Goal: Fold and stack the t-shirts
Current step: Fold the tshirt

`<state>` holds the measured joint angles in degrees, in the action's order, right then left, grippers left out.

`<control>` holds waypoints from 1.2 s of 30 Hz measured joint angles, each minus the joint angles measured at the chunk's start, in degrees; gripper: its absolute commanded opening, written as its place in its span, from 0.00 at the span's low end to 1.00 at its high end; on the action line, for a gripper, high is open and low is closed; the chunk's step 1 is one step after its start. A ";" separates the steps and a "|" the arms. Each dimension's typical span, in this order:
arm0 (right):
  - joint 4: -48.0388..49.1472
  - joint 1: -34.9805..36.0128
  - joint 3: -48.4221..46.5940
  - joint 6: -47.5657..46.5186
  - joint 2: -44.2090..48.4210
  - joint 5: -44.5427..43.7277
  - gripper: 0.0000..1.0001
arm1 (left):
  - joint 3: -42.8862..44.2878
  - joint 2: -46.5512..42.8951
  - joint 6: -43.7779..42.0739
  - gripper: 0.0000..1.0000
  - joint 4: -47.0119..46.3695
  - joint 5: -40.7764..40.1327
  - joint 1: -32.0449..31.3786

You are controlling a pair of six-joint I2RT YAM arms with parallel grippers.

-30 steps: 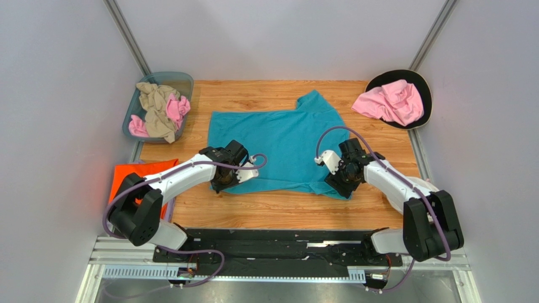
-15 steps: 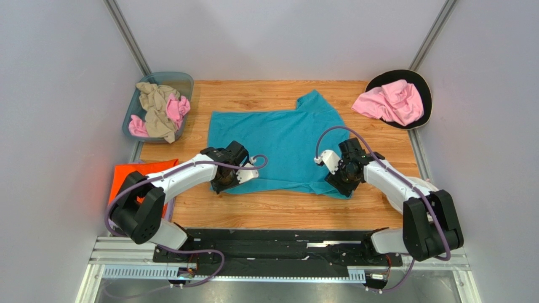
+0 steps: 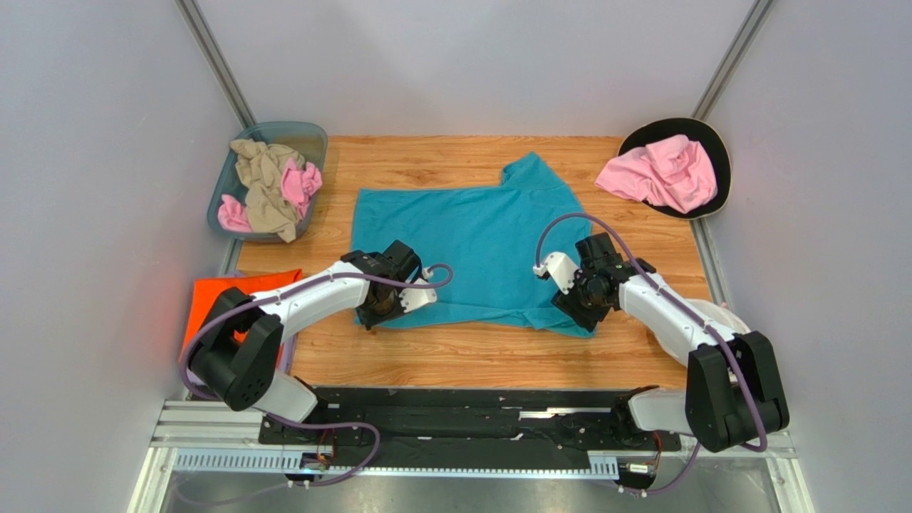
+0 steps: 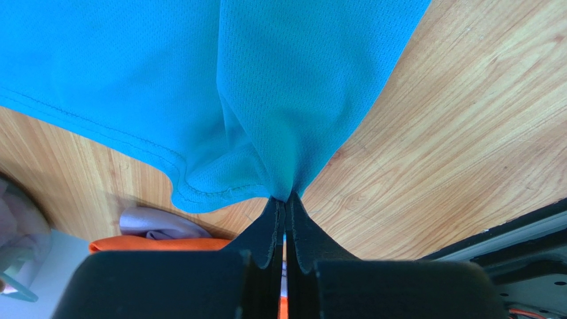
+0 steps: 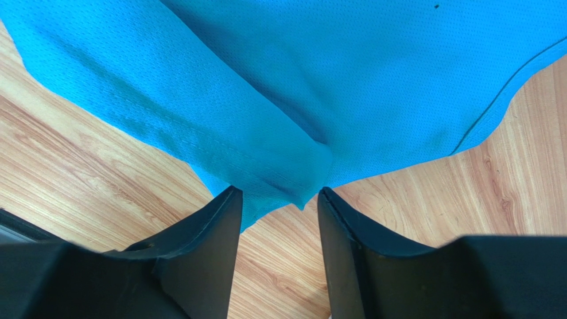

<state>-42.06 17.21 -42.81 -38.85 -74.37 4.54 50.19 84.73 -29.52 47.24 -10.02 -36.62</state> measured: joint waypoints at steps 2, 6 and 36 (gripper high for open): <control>0.09 0.00 0.00 0.00 -0.02 0.00 0.46 | -0.28 0.00 0.07 0.00 -0.17 -0.17 0.00; 0.85 0.00 0.02 0.00 -0.66 -0.07 0.42 | -0.98 0.00 0.09 0.00 -0.46 -0.46 0.00; -8.52 0.02 -3.10 0.94 11.30 -0.09 0.00 | -2.51 -4.31 0.09 0.00 -1.88 -0.37 0.00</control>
<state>-50.59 17.23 -45.91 -37.91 -63.07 4.45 47.68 80.42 -29.43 45.36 -10.39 -36.62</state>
